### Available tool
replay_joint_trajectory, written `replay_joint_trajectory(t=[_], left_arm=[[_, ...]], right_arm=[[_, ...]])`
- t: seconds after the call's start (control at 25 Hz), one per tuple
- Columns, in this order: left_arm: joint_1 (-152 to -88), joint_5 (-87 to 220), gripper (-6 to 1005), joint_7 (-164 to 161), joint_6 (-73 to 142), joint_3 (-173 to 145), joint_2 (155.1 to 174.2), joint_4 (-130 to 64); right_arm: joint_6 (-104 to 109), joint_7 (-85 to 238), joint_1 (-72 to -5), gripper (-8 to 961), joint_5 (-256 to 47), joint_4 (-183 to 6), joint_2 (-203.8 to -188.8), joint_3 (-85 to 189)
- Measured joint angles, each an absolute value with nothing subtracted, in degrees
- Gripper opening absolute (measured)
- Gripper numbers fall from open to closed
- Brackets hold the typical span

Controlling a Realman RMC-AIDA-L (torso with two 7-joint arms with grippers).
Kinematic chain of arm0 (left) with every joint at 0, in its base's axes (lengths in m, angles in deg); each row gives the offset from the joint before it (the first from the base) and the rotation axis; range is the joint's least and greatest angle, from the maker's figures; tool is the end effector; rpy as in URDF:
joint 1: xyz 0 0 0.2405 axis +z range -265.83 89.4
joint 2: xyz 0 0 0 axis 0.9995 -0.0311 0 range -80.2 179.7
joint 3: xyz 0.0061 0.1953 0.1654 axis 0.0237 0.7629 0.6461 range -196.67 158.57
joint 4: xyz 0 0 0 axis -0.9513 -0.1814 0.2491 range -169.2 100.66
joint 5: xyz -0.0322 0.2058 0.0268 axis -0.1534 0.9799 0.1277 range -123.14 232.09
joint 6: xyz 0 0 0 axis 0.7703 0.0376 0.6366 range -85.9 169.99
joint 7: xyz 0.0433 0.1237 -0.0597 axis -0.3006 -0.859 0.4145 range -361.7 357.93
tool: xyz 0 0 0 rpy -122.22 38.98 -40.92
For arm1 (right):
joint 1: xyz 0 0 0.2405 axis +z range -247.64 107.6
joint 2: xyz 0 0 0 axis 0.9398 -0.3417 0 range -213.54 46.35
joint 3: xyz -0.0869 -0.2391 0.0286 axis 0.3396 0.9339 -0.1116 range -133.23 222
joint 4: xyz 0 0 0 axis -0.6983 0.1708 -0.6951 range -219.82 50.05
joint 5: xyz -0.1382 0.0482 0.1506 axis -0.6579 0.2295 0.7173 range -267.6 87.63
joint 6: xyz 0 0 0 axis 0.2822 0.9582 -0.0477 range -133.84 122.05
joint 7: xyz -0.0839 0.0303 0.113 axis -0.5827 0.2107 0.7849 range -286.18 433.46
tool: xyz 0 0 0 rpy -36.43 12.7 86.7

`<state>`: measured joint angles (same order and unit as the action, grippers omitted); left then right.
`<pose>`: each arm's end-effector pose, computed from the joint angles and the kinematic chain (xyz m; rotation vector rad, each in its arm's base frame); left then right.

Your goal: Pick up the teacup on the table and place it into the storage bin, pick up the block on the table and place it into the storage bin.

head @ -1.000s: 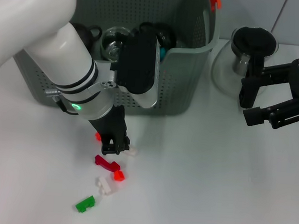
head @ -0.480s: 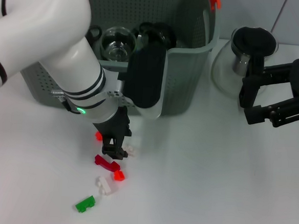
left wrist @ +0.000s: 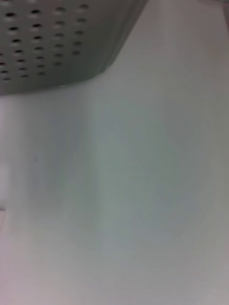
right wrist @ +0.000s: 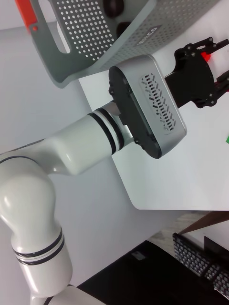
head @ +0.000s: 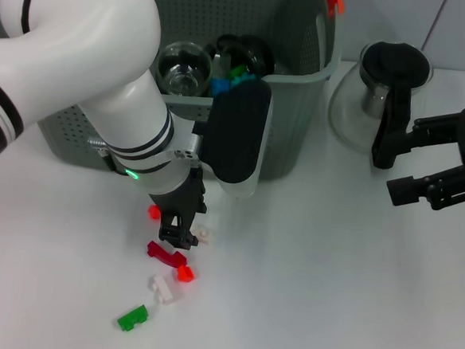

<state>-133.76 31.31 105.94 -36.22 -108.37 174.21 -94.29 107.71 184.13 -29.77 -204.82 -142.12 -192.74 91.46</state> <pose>-0.1579 0.3634 -0.0827 -2.8697 0.2992 0.9079 0.1733 0.3477 0.0945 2.9876 -0.5874 -0.4165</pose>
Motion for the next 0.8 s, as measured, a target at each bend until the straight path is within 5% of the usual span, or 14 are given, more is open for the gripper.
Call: replay_joint_trajectory(t=[0.8], left_arm=[[-134.0, 30.7, 483, 105.4, -35.5, -107.0, 174.39, -93.3]], right_arm=[[107.7, 184.1, -30.0, 924, -204.7, -142.1, -192.66, 90.4]])
